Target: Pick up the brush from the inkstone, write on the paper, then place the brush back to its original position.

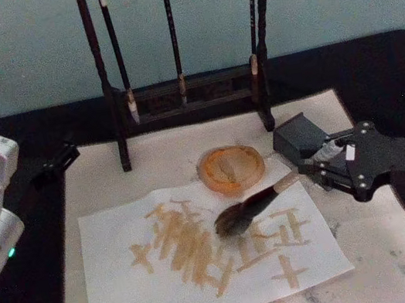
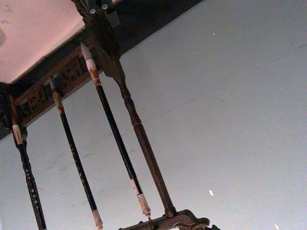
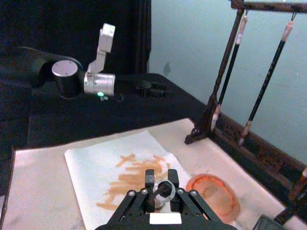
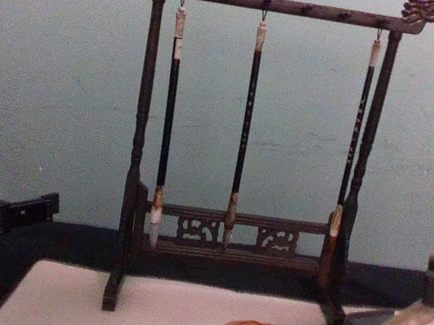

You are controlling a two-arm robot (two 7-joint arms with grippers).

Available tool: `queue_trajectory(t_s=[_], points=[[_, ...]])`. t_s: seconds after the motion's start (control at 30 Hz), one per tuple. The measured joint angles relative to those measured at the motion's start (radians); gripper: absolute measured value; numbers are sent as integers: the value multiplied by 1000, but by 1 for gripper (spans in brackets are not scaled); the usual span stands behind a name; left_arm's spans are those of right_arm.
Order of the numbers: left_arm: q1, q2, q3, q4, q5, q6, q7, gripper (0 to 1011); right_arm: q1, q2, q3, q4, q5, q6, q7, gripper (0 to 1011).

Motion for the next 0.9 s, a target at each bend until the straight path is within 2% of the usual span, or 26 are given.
queue_trajectory(t_s=[0.17, 0.43, 0.63, 0.73, 0.9], points=[[0, 0, 0, 0, 0, 0, 0, 1000, 15, -10, 9, -4, 14, 1, 6, 165], [0, 0, 0, 0, 0, 0, 0, 1002, 69, -44, 11, 25, 62, 0, 49, 165], [0, 0, 0, 0, 0, 0, 0, 1002, 140, -78, 5, 97, 119, 6, 93, 165], [0, 0, 0, 0, 0, 0, 0, 1002, 171, -91, -4, 133, 133, 17, 105, 165], [0, 0, 0, 0, 0, 0, 0, 1002, 246, -125, -39, 234, 155, 46, 143, 165]])
